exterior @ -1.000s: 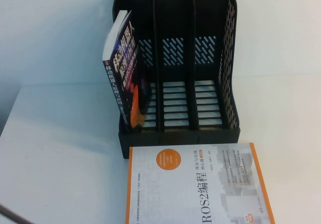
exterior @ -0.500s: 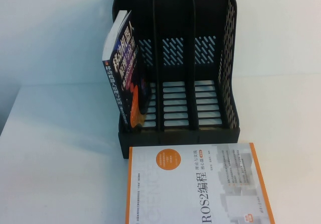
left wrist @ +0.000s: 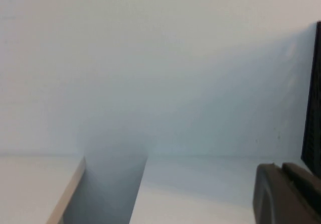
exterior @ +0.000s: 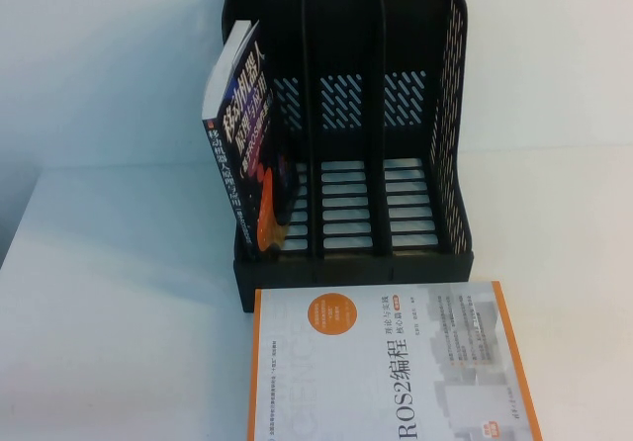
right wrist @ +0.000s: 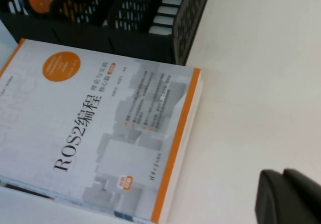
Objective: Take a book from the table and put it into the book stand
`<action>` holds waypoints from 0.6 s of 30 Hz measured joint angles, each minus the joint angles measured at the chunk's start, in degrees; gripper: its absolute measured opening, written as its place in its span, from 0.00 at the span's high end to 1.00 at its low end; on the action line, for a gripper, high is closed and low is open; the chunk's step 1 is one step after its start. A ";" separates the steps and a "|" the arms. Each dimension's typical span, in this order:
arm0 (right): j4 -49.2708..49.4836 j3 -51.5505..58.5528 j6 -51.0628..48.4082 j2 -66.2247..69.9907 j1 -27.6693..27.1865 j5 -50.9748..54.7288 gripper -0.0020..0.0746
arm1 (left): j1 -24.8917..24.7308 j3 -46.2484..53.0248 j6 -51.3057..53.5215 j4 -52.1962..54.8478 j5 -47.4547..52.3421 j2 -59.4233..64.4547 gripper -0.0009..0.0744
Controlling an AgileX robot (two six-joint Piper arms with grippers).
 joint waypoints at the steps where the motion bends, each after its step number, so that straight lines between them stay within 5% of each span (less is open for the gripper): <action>1: 0.91 0.00 0.08 0.00 0.00 0.00 0.97 | 0.00 0.25 0.00 0.00 1.48 0.00 0.99; 10: 3.02 0.00 0.36 0.00 0.00 0.12 0.97 | 0.50 0.59 0.00 -1.03 19.11 0.00 0.99; 18: 3.57 0.00 0.36 -0.56 0.38 0.12 0.97 | 0.50 0.59 2.76 -1.03 20.40 0.00 0.99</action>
